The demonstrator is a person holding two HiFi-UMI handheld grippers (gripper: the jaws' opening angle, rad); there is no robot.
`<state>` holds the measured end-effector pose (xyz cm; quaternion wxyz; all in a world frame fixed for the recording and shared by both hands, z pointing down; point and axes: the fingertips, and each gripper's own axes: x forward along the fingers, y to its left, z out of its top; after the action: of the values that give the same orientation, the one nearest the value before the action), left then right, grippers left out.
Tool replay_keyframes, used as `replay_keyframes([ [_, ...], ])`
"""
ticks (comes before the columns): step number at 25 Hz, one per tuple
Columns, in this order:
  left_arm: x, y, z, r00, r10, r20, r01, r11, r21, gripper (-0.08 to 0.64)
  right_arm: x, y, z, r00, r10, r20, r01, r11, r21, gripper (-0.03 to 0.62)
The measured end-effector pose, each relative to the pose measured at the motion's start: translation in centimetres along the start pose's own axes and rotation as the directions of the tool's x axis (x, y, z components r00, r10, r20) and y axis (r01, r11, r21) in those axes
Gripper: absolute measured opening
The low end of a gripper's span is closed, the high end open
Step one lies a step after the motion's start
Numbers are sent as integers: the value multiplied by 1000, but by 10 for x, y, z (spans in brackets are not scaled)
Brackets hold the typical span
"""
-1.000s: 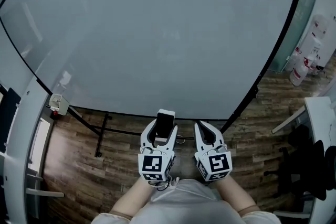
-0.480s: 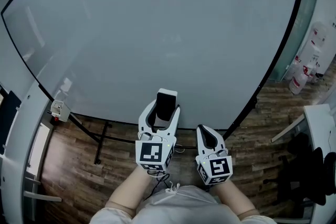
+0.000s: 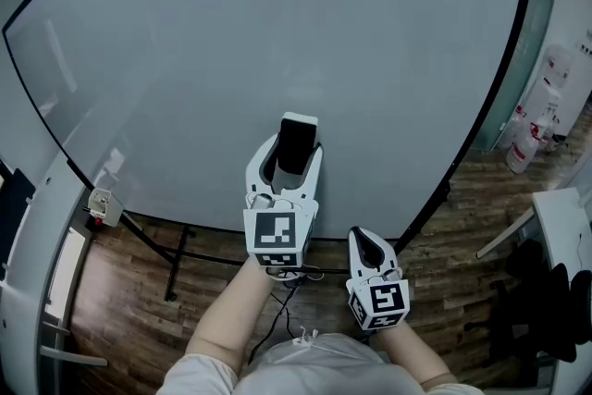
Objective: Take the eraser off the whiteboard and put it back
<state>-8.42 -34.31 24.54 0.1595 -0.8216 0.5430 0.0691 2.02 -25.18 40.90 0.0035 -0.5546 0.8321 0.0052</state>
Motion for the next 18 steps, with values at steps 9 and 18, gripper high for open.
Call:
replay_keyframes([
  [9,17,3,-14,999,32,-16,-32,999,5,262,2,-4,-4,1000,-12,-7,12,1000,18,26],
  [18,20,0,-13,999,39,15,-39,999,18,264,4,-7,-6,1000,-19,-10,19,1000,17,26],
])
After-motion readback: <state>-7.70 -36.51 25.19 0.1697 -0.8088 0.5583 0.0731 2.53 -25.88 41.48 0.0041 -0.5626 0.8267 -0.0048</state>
